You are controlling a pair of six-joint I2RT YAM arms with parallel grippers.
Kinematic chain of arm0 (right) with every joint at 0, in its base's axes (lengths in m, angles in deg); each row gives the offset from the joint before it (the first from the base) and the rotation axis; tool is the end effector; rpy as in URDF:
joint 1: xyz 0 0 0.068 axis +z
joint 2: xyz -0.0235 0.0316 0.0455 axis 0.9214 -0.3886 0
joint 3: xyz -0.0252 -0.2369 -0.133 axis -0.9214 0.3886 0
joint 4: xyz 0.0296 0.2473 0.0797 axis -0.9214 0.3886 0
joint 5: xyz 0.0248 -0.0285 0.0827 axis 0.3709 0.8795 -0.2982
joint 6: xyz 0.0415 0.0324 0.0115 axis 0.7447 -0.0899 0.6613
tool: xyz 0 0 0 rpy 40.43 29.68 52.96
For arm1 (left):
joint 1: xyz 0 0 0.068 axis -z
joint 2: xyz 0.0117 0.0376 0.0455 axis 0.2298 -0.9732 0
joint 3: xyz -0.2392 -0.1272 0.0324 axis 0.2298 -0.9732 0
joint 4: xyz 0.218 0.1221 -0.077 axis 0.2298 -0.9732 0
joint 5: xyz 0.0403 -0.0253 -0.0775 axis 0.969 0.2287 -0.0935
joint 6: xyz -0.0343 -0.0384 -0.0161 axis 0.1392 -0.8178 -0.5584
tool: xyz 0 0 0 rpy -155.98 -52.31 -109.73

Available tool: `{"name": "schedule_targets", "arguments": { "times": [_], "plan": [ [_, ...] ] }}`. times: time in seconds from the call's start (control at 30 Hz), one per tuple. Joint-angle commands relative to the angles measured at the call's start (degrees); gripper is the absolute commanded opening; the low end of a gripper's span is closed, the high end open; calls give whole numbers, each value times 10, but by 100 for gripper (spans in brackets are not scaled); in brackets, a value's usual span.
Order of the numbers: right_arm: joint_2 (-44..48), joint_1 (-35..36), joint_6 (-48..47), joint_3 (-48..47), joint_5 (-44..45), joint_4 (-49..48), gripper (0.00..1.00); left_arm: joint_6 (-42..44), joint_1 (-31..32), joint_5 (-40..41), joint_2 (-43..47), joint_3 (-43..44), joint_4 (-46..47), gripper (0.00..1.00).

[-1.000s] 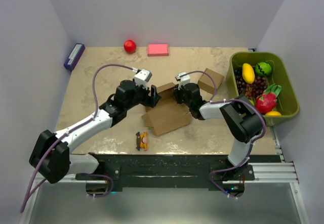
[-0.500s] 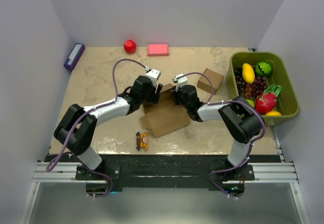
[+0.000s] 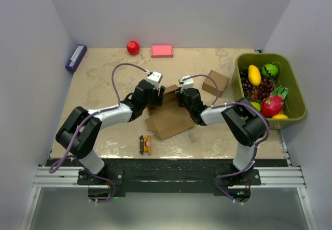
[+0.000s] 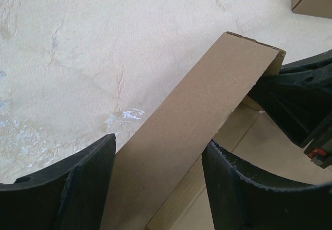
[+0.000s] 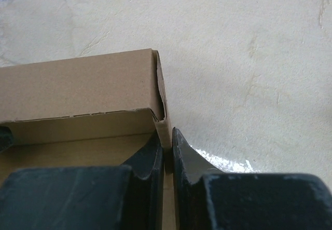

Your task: Fold the paper box

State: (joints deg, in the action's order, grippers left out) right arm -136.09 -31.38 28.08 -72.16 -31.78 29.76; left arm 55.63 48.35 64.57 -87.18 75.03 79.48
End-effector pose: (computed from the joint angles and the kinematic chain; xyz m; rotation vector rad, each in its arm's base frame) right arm 0.3055 0.2091 0.1486 -0.2640 1.9190 0.2935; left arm 0.2933 -0.1993 0.1996 0.3490 2.0412 -0.3354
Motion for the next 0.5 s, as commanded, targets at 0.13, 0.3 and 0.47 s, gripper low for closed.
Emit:
{"name": "schedule_targets", "arguments": {
  "times": [0.13, 0.3, 0.47],
  "plan": [
    [-29, -2, 59, -4, 65, 22, 0, -60, 1, -64, 10, -51, 21, 69],
    [9, -3, 61, 16, 36, 36, 26, -41, 0, -41, -1, -26, -9, 70],
    [64, -2, 66, 43, 28, 69, 61, -20, 1, -39, 5, -11, -24, 71]
  ]
}}
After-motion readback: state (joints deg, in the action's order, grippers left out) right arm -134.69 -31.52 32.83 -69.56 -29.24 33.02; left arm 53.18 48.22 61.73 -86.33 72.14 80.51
